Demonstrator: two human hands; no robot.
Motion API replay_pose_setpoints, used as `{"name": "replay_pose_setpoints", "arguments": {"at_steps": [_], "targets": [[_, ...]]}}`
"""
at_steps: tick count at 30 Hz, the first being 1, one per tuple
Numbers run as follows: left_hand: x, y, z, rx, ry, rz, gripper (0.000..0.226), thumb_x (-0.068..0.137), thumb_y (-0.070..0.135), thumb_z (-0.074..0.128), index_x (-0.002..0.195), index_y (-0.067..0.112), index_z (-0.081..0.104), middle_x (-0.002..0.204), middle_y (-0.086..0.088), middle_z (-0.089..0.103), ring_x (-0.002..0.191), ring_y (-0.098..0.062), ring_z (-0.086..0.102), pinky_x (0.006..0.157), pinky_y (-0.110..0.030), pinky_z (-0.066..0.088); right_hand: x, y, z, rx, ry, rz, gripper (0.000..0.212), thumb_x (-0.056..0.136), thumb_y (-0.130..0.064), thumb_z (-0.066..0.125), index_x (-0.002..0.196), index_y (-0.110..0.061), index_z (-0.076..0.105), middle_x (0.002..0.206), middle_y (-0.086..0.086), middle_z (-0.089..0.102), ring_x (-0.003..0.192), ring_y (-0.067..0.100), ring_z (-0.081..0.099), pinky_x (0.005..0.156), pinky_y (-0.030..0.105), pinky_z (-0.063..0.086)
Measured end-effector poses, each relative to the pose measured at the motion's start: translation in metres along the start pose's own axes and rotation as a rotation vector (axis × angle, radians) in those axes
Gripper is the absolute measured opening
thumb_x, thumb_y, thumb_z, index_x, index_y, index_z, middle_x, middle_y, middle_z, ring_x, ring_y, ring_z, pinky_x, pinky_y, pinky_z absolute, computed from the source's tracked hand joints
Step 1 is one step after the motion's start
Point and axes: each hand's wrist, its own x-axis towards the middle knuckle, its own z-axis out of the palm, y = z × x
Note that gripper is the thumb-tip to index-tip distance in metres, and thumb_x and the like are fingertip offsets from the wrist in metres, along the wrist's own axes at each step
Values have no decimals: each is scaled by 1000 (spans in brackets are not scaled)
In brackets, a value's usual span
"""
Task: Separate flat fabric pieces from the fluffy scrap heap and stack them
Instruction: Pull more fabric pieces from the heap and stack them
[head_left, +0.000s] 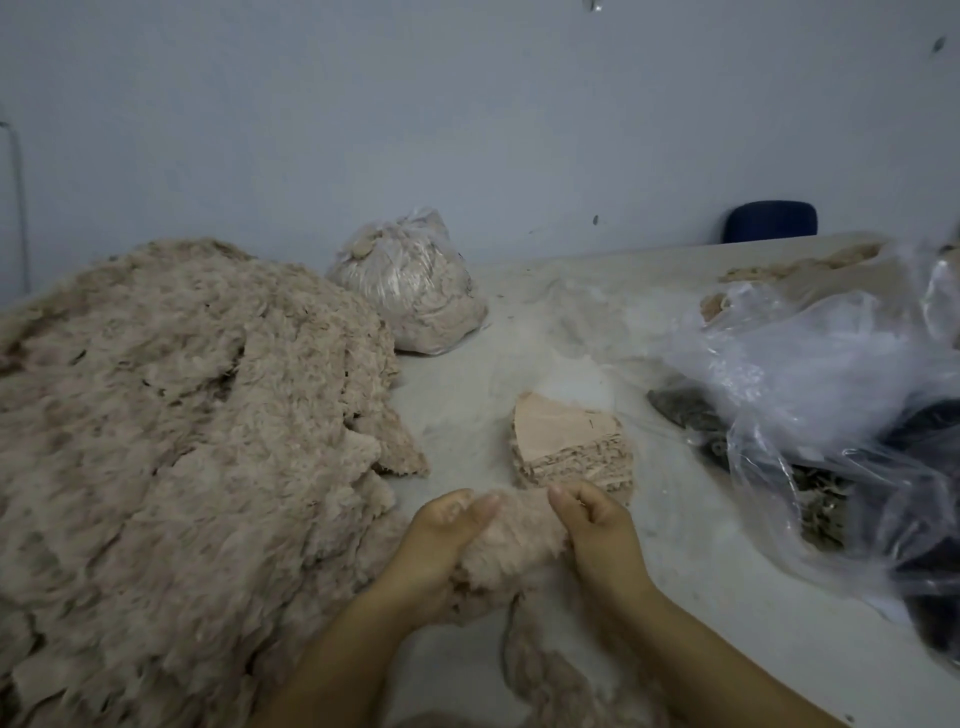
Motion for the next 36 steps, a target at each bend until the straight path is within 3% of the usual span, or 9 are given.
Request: {"name": "replay_pose_setpoints", "arguments": {"at_steps": [6,10,13,15,20,26,30,33,36], "targets": [[6,18,-22,-190,97,-46,21,84,18,59,92,-1,66,81,-14,73,69,-21,71,56,-23,54,3,19,-28,-90,-62,25,35,93,-14,59,59,-16,48,47,-12,42,44,3,34,44,13,30],[8,22,-22,-221,101,-112,13,89,12,57,89,3,66,81,-10,73,71,-19,71,58,-25,56,-10,8,-38,-352,-607,105,38,87,-44,60,54,-25,59,56,-7,56,47,7,42,49,19,34],[8,22,-8,-163,33,-74,10,88,9,56,85,6,65,76,-10,70,65,-16,69,58,-24,56,-8,-7,-27,-139,-500,210,49,72,-67,52,88,-22,65,86,1,69,72,18,65,67,26,54],[6,23,1,-54,-19,-14,12,89,4,55,85,8,66,78,-8,69,66,-12,67,59,-20,54,-2,-12,-16,133,-459,346,54,80,-58,54,116,-19,60,109,9,68,96,24,68,83,38,57],[3,30,0,142,6,94,14,90,13,59,79,17,67,73,6,70,71,-8,63,63,-17,50,4,-16,-5,479,-437,435,22,71,-22,69,82,-7,56,59,1,51,47,6,46,41,16,38],[0,35,-1,192,-86,51,26,90,19,59,69,24,74,70,10,71,67,-2,67,58,-12,49,1,-13,6,455,-573,450,36,78,-26,73,109,-10,62,83,6,66,51,11,56,44,19,46],[9,42,-10,162,165,143,17,90,19,59,74,16,64,67,1,65,63,-15,59,57,-22,48,3,-8,7,50,-465,270,13,80,-20,75,72,-15,66,52,0,51,42,7,43,43,18,38],[14,47,-27,243,239,121,13,91,18,60,79,18,64,69,11,68,64,-3,64,58,-13,49,6,7,0,-389,-287,-26,10,87,-18,68,78,-21,66,73,-7,61,64,3,54,62,12,42],[14,43,-26,275,204,73,11,90,20,62,79,19,64,72,14,69,62,8,62,58,-6,47,-11,27,-2,-519,-599,-263,13,92,-17,62,101,-15,71,102,-4,66,93,5,60,83,10,43]]}}
